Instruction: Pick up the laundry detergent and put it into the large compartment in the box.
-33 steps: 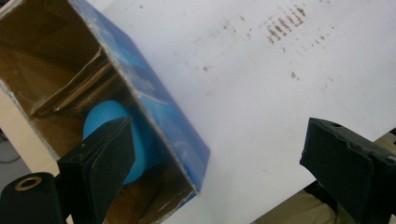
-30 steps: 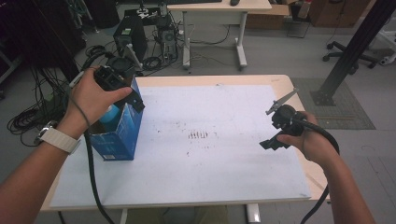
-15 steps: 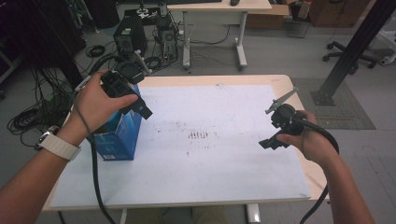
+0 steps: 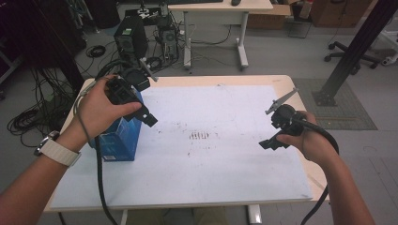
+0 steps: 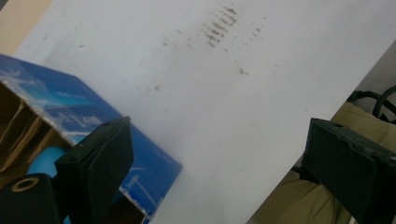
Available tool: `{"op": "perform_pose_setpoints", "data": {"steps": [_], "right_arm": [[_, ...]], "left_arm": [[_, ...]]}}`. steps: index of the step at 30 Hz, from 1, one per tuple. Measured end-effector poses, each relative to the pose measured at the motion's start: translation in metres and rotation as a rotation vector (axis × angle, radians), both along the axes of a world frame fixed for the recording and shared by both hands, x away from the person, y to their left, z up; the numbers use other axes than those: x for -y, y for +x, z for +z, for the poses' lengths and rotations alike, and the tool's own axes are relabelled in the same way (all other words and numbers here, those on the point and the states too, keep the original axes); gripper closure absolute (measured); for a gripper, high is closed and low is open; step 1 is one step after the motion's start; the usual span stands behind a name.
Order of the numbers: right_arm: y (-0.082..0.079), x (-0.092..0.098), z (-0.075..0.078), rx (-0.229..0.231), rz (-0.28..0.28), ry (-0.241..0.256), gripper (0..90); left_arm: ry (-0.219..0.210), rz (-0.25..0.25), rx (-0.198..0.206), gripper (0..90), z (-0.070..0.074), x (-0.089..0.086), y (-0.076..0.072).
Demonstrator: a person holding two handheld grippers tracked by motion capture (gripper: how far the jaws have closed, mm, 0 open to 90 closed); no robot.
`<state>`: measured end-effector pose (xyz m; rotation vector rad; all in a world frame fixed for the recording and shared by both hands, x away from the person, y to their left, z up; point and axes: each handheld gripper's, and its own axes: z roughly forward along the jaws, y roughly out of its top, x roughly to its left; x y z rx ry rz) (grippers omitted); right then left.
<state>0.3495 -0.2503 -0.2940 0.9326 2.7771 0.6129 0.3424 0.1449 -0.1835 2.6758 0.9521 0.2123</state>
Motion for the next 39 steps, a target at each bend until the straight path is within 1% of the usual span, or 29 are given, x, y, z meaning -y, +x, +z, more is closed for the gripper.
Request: {"op": "perform_pose_setpoints", "data": {"steps": [6, 9, 11, 18, 20, 22, 25, 39], "right_arm": [[0.001, 0.0, -0.003, -0.005, 0.004, -0.002, 10.0], [0.002, 0.002, -0.002, -0.006, -0.003, -0.001, 10.1], [0.002, 0.003, -0.002, -0.006, -0.003, -0.001, 10.1], [0.001, 0.004, -0.003, -0.008, -0.009, 0.001, 10.1], [0.001, 0.004, -0.003, -0.009, -0.01, 0.003, 10.1], [0.001, 0.004, -0.004, -0.007, -0.006, 0.0, 10.1], [0.001, 0.003, -0.004, -0.01, -0.008, 0.002, 10.0], [0.001, 0.002, -0.005, -0.01, -0.004, 0.001, 10.0]], "left_arm": [[0.004, -0.036, -0.002, 9.0, -0.007, 0.008, -0.004], [-0.001, -0.056, -0.002, 9.0, -0.009, 0.011, -0.006], [0.003, -0.075, 0.0, 9.0, -0.01, 0.013, -0.008], [-0.013, -0.146, 0.009, 9.0, -0.013, 0.02, -0.019], [-0.001, -0.167, 0.006, 8.9, -0.015, 0.022, -0.022], [0.001, -0.178, 0.004, 8.9, -0.017, 0.024, -0.024], [0.012, -0.186, 0.005, 8.9, -0.02, 0.026, -0.027], [0.005, -0.191, -0.001, 8.8, -0.026, 0.025, -0.027]]}}
